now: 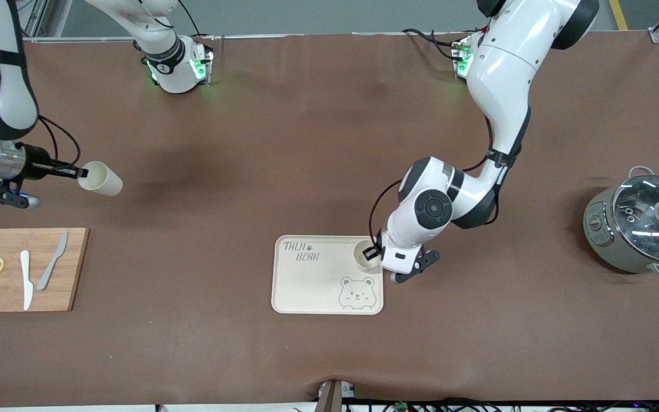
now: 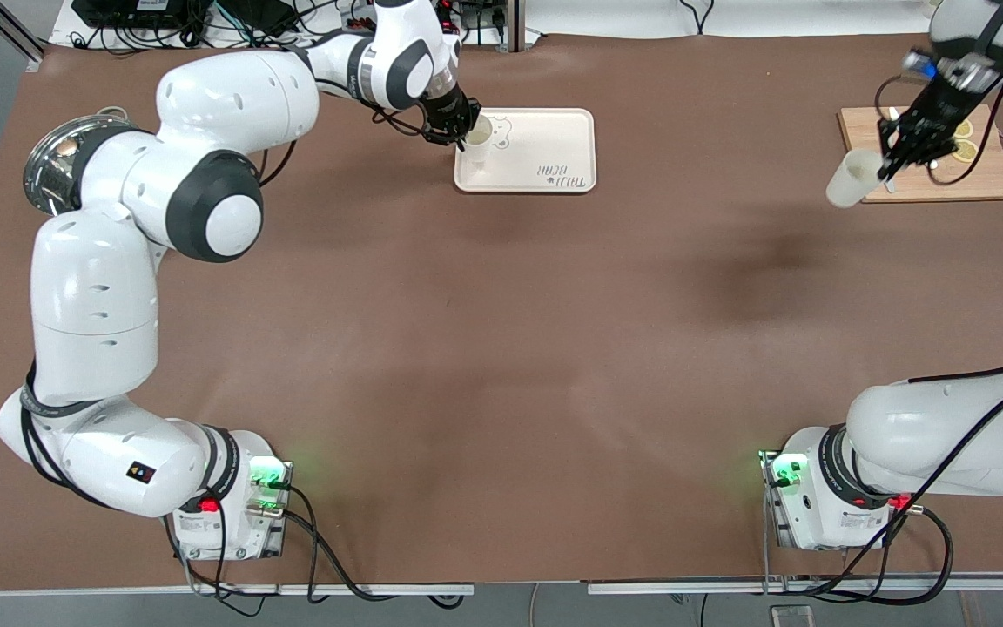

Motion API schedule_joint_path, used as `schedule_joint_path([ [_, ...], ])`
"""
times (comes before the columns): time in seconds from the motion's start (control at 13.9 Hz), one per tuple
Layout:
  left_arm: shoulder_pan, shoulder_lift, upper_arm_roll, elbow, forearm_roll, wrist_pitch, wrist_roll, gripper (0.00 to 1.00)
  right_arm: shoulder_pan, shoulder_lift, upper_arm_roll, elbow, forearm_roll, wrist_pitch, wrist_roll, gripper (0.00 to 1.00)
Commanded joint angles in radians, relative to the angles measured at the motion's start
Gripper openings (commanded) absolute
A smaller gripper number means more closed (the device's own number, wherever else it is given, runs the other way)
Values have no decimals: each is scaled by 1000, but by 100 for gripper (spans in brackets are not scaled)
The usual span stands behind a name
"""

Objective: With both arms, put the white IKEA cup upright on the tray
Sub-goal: 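Carry the cups with both grippers onto the bear tray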

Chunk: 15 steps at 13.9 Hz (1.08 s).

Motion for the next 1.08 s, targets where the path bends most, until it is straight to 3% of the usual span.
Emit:
schedule_joint_path([
  [0.0,-3,37,6,38,-17,4,-8,0,-5,22,-3,105,-9,-68,6,0],
  [0.29,-3,57,6,37,-16,47,3,0,-8,109,-3,269,-18,-192,11,0],
  [0.36,-2,57,9,37,-16,47,3,12,-5,118,-3,272,-18,-179,11,0],
  [0.5,3,48,12,37,-11,45,3,60,7,178,-3,324,-18,-177,14,0],
  [0.57,3,42,15,35,-7,45,3,100,18,221,-3,359,-18,-176,16,0],
  [0.79,3,-1,23,37,-2,44,-2,100,34,316,-1,403,-3,-69,17,0],
  [1.01,29,-98,35,29,39,30,-2,100,139,373,-1,416,11,-2,93,0],
])
